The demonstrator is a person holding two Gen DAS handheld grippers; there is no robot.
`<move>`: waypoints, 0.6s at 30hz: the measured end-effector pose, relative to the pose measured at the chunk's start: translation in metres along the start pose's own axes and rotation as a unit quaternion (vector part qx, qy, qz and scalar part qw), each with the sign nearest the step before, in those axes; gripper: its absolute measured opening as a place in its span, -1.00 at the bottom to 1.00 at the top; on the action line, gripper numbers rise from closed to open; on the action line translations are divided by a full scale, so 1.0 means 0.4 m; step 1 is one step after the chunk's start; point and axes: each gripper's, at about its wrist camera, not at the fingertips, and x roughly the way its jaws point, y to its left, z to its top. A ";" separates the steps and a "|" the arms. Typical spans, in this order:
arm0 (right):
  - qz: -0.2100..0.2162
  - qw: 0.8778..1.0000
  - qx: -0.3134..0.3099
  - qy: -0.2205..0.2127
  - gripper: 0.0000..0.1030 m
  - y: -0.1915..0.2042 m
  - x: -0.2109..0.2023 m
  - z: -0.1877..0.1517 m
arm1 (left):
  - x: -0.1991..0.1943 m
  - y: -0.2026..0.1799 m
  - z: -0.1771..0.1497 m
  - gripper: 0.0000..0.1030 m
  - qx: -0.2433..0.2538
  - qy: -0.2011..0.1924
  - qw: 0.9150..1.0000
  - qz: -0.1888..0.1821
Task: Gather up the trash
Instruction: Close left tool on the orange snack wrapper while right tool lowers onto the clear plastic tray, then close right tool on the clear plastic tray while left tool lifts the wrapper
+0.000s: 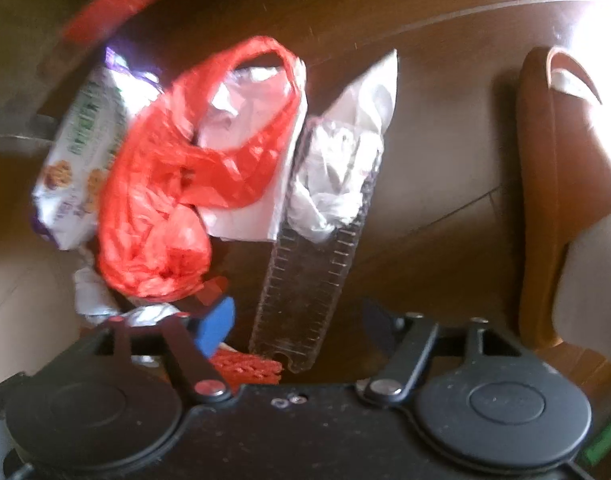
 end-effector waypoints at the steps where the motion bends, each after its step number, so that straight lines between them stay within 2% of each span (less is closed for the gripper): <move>1: -0.009 1.000 0.000 0.006 0.42 0.003 0.015 0.003 | 0.005 -0.002 -0.002 -0.36 0.000 0.003 1.000 0.001; 6: -0.014 0.999 0.026 0.018 0.36 0.001 0.054 0.024 | 0.013 -0.007 -0.007 -0.36 0.003 0.006 1.000 0.001; 7: -0.020 0.999 0.022 0.014 0.06 0.004 0.054 0.026 | 0.015 -0.009 -0.007 -0.36 0.004 0.006 1.000 0.002; 8: -0.024 1.000 0.017 0.010 -0.13 0.006 0.052 0.028 | 0.015 -0.010 -0.007 -0.36 0.004 0.006 1.000 0.001; 13: -0.025 1.000 -0.003 -0.005 -0.19 0.004 0.024 0.031 | 0.012 -0.019 -0.001 -0.36 0.007 0.002 1.000 0.000; 18: -0.026 0.999 -0.032 -0.020 -0.21 0.008 -0.052 0.012 | -0.022 -0.010 0.008 -0.36 0.006 -0.009 1.000 0.001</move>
